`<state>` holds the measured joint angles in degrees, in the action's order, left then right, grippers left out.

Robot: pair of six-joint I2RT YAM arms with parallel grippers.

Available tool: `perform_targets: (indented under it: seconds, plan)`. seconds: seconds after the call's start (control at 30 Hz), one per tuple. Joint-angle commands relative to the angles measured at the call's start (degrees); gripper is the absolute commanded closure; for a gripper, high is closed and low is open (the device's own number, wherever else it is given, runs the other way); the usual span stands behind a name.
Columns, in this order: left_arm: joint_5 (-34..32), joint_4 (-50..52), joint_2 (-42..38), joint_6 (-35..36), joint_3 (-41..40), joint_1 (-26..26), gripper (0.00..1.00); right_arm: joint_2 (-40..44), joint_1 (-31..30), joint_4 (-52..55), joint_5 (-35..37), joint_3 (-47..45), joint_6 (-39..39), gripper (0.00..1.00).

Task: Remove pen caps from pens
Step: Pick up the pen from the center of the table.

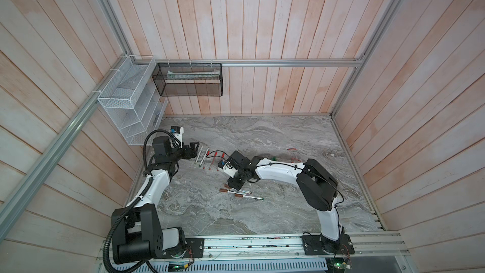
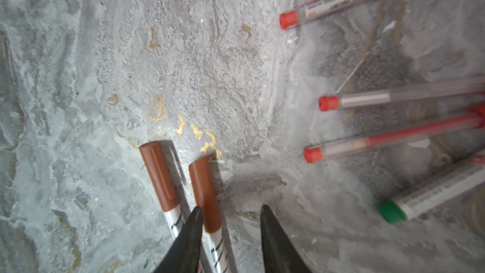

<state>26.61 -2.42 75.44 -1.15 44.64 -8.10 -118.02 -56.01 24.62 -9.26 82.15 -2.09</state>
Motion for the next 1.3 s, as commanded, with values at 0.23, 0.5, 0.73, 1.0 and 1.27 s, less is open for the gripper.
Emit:
perform_targets:
  seconds: [0.23, 0.5, 0.73, 1.0, 1.27]
  plan:
    - [1.82, -2.11, -1.39, -1.23, -0.84, -0.94, 0.11, -3.76, -0.68, 2.58, 2.48, 0.97, -2.80, 0.69]
    - [2.77, -3.15, -2.66, -2.24, -1.92, -2.51, 0.11, -4.02, 0.95, 2.49, 4.82, 1.93, -4.01, 0.88]
    - [3.72, -3.37, -2.88, -2.90, -1.84, -2.93, 0.12, -0.02, 2.18, -0.61, 4.40, 0.47, -3.50, 1.00]
    - [7.25, -4.78, -3.45, -5.62, -2.45, -2.98, 0.12, 6.38, 5.41, -4.88, -0.02, -0.61, 1.29, 1.00]
    - [16.42, -8.49, -2.20, -12.46, -2.47, -2.89, 0.12, 14.99, 11.99, -20.10, -4.86, -7.57, 13.77, 1.00]
